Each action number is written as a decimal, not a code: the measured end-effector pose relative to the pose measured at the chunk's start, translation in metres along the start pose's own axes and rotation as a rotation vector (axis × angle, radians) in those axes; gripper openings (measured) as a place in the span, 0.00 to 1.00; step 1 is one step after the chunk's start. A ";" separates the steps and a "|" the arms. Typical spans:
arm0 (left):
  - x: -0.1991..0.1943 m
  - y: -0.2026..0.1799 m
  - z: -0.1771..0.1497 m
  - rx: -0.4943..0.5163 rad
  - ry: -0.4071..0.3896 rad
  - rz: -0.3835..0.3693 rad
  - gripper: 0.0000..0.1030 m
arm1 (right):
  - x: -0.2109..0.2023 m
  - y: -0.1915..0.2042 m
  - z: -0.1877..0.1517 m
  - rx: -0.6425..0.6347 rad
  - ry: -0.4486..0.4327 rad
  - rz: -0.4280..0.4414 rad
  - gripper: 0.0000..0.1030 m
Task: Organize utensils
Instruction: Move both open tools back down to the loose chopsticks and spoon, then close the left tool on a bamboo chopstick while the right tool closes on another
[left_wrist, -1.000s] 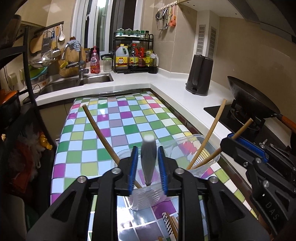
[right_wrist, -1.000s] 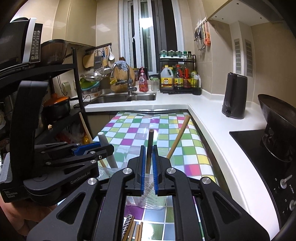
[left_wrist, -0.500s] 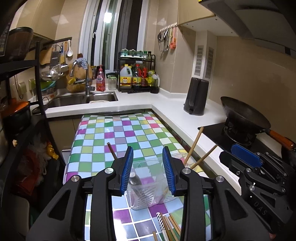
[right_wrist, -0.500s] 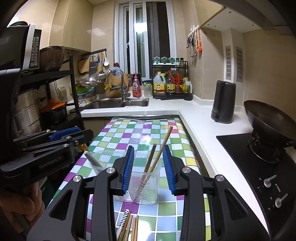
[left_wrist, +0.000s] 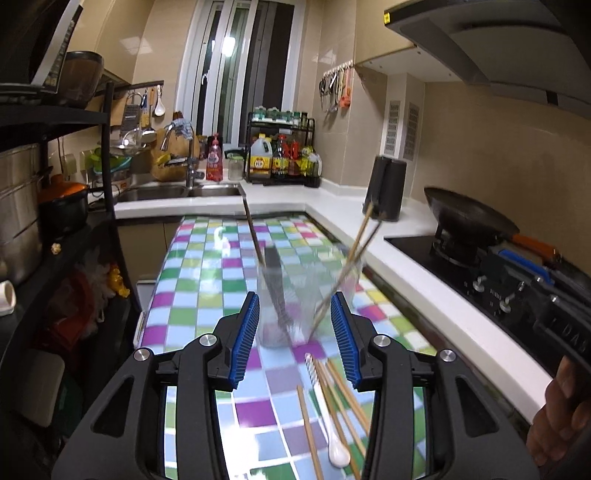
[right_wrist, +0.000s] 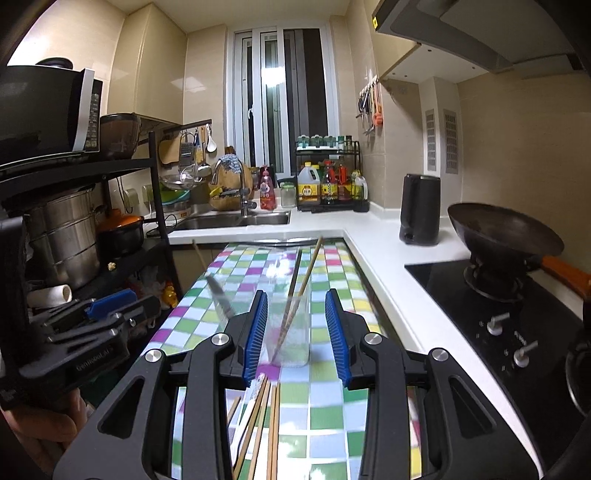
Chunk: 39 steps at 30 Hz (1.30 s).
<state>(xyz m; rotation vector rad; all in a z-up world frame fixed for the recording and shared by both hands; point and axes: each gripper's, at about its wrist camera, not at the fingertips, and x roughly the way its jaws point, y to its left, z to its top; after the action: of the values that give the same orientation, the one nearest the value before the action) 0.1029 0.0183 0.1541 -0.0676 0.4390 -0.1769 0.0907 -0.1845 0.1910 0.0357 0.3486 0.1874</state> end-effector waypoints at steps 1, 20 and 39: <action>-0.002 -0.001 -0.009 -0.003 0.010 0.000 0.39 | -0.004 0.001 -0.007 0.000 0.005 0.002 0.33; -0.014 -0.012 -0.096 0.041 0.110 0.031 0.38 | -0.028 -0.014 -0.095 0.025 0.116 -0.017 0.20; 0.018 -0.017 -0.146 -0.070 0.320 -0.018 0.30 | 0.035 -0.004 -0.182 0.031 0.394 0.060 0.18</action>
<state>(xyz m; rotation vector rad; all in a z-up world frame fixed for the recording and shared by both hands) 0.0535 -0.0053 0.0161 -0.1123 0.7638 -0.1911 0.0616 -0.1814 0.0073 0.0393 0.7435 0.2484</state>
